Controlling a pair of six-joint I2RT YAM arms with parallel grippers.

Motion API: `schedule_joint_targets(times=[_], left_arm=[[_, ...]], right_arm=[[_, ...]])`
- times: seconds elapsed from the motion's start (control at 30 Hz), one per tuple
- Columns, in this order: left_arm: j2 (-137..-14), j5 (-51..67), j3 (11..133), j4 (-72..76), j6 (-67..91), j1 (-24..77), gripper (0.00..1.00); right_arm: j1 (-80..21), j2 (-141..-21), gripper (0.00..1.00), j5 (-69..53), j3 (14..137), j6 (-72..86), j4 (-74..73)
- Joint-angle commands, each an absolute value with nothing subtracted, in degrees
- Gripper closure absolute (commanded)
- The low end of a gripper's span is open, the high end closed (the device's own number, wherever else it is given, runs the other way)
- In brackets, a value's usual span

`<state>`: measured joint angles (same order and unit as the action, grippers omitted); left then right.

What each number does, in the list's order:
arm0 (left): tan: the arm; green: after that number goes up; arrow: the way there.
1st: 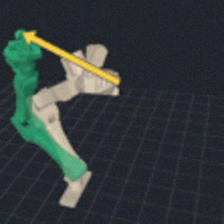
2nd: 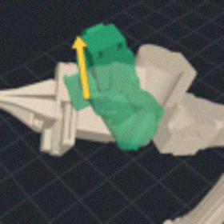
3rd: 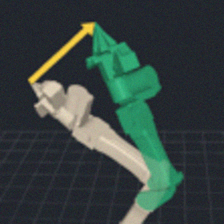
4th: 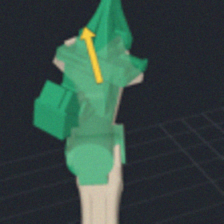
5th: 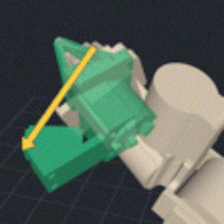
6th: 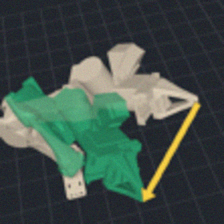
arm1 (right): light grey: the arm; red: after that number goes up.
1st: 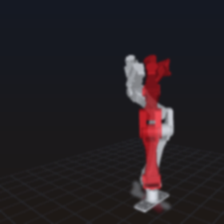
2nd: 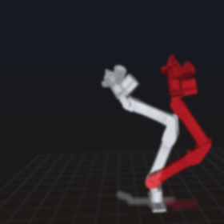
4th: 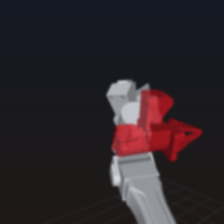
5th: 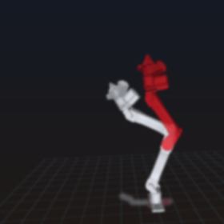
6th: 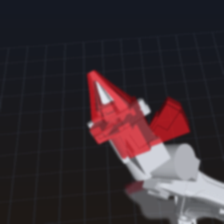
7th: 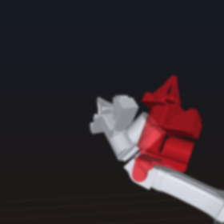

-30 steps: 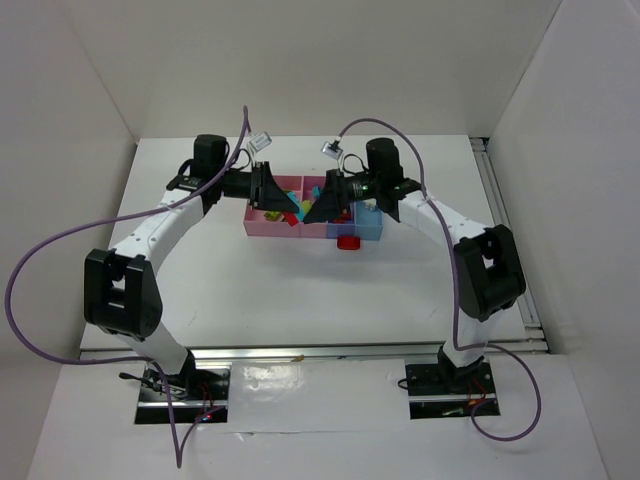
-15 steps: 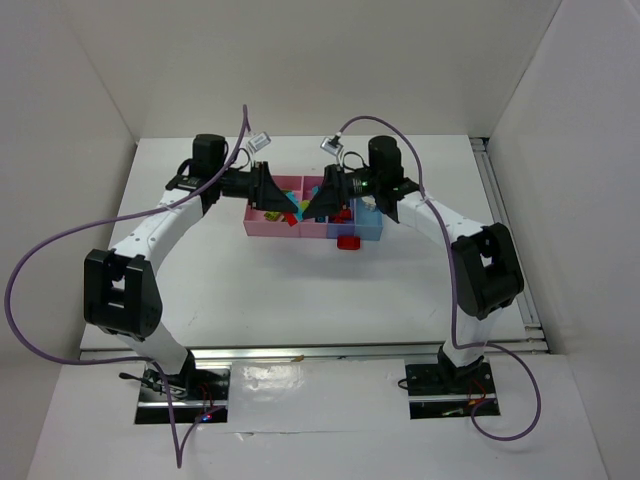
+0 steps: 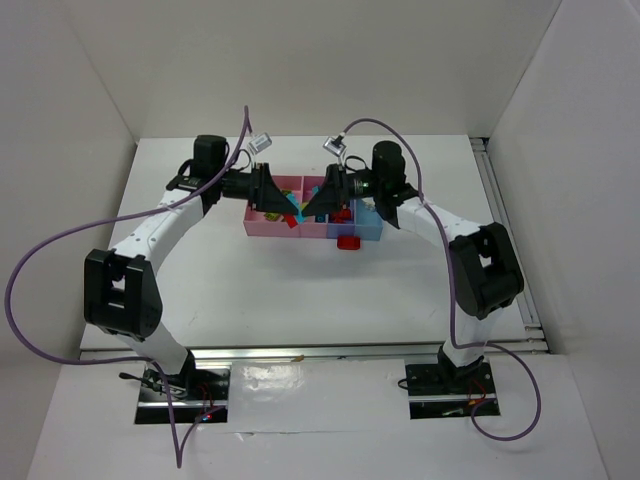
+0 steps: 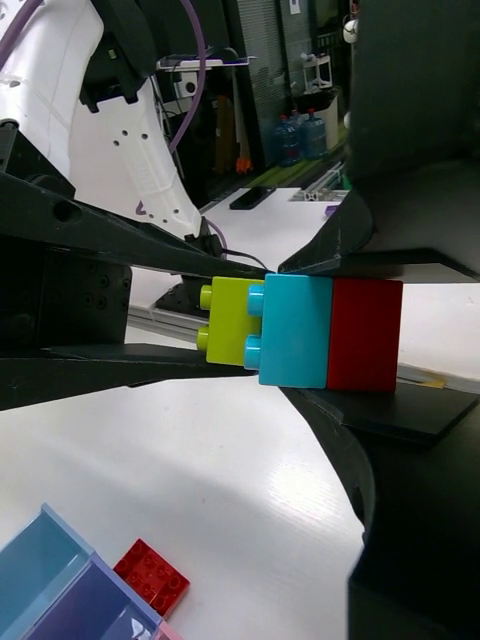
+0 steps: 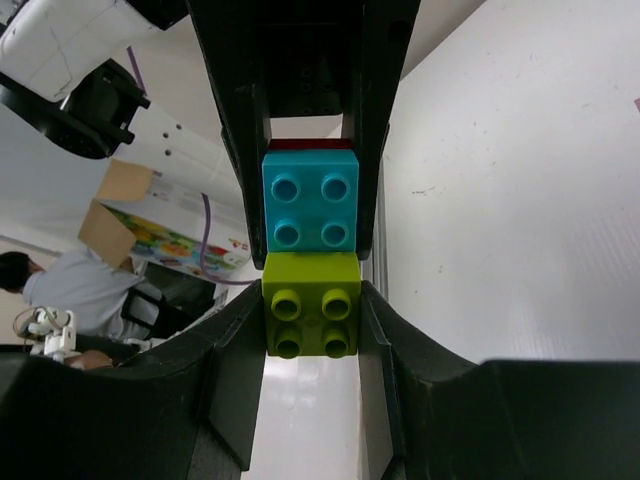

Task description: Sort the legos into containers by color

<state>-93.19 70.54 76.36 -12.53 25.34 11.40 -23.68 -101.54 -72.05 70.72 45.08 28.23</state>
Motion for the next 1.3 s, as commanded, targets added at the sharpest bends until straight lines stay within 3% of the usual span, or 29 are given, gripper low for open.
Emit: schedule_joint_targets(times=[0.0,0.3,0.5,0.7,0.87,1.03,1.27], left_arm=[[-92.4,70.7,75.9,-12.0,23.1,10.6,1.00],[-89.7,63.9,69.0,-14.2,24.3,3.9,1.00],[-81.6,43.7,62.4,-14.9,30.0,-0.8,1.00],[-80.2,46.0,60.6,-16.7,30.0,-5.9,1.00],[-79.6,49.0,60.6,-18.4,28.6,-7.1,1.00],[-81.6,52.4,61.9,-18.4,28.0,-7.1,1.00],[-84.8,60.4,62.4,-14.0,28.6,-6.5,1.00]], right_arm=[[-22.5,-99.7,0.90,-68.6,67.8,46.5,33.5],[-22.7,-101.2,0.90,-51.2,73.8,34.8,13.2],[-27.2,-113.8,0.86,-30.9,92.1,30.2,-4.5],[-29.7,-125.8,0.83,-21.5,106.9,27.6,-13.9],[-31.0,-133.6,0.73,-20.0,117.0,23.8,-16.5],[-32.2,-138.0,0.19,-18.8,127.4,20.1,-24.6],[-30.6,-127.5,0.16,-23.7,115.0,19.6,-19.8]])
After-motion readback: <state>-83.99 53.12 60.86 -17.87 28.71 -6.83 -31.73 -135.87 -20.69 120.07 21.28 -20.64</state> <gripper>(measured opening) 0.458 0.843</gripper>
